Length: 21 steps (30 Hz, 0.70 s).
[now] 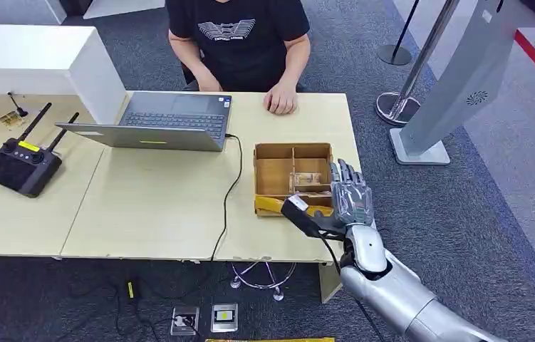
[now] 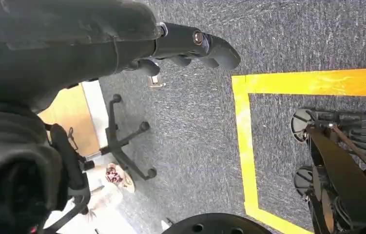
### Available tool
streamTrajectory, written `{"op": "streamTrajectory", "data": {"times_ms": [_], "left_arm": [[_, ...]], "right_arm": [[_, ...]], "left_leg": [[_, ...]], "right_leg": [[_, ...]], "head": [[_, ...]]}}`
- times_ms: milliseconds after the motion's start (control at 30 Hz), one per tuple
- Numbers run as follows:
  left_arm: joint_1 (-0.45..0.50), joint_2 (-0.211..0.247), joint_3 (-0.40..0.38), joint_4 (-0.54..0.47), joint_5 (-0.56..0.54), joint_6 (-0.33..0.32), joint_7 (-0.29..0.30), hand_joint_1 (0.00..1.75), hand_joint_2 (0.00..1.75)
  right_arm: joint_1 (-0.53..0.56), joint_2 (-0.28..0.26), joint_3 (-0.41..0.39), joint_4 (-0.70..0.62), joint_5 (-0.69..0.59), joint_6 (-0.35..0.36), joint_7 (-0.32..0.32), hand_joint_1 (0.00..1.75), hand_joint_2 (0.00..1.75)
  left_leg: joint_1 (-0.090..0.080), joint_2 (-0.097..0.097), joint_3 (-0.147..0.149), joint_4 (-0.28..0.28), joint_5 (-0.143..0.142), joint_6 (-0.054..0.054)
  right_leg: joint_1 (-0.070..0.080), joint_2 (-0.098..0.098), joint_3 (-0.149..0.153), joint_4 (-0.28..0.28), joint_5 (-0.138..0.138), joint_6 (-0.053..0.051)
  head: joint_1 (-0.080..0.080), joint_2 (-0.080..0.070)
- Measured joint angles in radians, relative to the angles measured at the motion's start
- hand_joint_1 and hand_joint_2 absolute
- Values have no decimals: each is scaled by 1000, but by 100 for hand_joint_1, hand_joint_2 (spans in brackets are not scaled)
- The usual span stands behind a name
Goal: Pass the card to the sensor for recognition and then transmit it.
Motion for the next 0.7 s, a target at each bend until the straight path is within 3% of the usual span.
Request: {"op": "streamTrajectory", "data": {"times_ms": [600, 633, 667, 700], "left_arm": [[0, 0, 0, 0, -13, 0, 0, 0, 0], [0, 0, 0, 0, -14, 0, 0, 0, 0], [0, 0, 0, 0, -14, 0, 0, 0, 0], [0, 0, 0, 0, -14, 0, 0, 0, 0]], "right_arm": [[0, 23, 0, 31, -20, -14, -21, 0, 175], [0, 24, 0, 32, -21, -17, -21, 42, 175], [0, 24, 0, 33, -22, -19, -21, 175, 175], [0, 24, 0, 34, -25, -20, -21, 175, 175]], "left_leg": [[0, 0, 0, 0, 0, 0], [0, 0, 0, 0, 0, 0], [0, 0, 0, 0, 0, 0], [0, 0, 0, 0, 0, 0]], "right_leg": [[0, 0, 0, 0, 0, 0], [0, 0, 0, 0, 0, 0], [0, 0, 0, 0, 0, 0], [0, 0, 0, 0, 0, 0]], "head": [[0, 0], [0, 0], [0, 0], [0, 0]]}}
